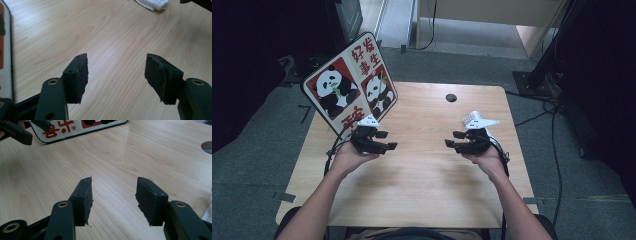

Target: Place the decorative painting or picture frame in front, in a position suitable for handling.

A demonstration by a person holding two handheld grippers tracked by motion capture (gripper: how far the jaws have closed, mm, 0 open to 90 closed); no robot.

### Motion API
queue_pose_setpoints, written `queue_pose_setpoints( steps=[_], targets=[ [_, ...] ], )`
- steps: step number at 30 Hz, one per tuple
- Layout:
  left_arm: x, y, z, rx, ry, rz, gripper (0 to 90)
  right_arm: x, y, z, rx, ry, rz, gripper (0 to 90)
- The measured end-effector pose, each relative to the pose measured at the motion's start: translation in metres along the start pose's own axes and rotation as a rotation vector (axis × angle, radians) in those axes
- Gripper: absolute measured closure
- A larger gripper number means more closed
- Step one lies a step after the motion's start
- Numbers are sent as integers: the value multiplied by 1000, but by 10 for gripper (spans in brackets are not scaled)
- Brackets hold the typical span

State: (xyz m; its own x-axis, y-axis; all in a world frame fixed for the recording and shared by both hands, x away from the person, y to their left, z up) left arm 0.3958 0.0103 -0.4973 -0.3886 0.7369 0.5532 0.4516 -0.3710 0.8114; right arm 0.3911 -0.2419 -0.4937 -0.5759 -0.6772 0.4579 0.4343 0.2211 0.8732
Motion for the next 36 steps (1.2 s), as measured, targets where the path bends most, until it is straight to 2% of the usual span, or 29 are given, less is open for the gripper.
queue_pose_setpoints(
  steps=[1, 3, 4, 10, 12, 16, 17, 21, 25, 26, 27, 31, 32, 36],
  targets=[
    [0, 0, 0, -14, 5, 1, 366, 0, 0, 0, 1, 3, 4, 470],
    [0, -1, 0, -17, 1, 1, 365, 1, 1, 0, 5, 5, 16, 462],
    [0, 0, -2, 3, -15, -6, 360, 0, 3, 1, 6, 7, 24, 457],
    [0, 0, -5, 13, -43, -4, 352, -1, 3, 1, -1, 7, 41, 424],
    [1, 0, -5, 4, -39, -3, 352, 0, 3, 0, -3, 5, 43, 424],
    [3, 1, -4, 29, -48, -8, 323, 1, 3, -1, -4, -4, 50, 423],
    [5, 1, -4, 27, -50, -11, 304, 1, 3, -1, 0, -3, 49, 420],
    [9, 2, -4, 14, -51, -15, 323, 2, 2, -1, 6, -11, 62, 422],
    [11, 2, -6, -18, -46, -13, 332, 2, 2, -1, 18, -11, 63, 410],
    [13, 4, -9, -37, -45, -22, 331, 2, 2, -2, 17, -12, 63, 409],
    [13, 4, -9, -37, -45, -22, 331, 2, 2, -2, 17, -12, 63, 409],
    [14, 5, -10, -15, -56, -24, 338, 4, 2, -4, 15, -17, 62, 406],
    [16, 2, -9, 6, -61, -7, 341, 4, 3, -4, 16, -12, 61, 407],
    [21, 0, -6, 9, -47, -10, 344, 4, 4, -5, 14, 3, 77, 411]
  ],
)
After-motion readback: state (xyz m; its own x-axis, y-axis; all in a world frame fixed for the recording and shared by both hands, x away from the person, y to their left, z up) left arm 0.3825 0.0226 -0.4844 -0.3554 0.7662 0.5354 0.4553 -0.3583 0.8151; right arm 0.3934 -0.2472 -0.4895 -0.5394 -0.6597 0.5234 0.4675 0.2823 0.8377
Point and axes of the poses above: each handheld gripper's, and its own axes: x roughly backward along the jaws, y roughly out of its top, z roughly to its left, the point moved 9 cm from there along -x, roughly forward along the jaws, and after that the axes turned 8 degrees about -z, right-handed, at the moved point
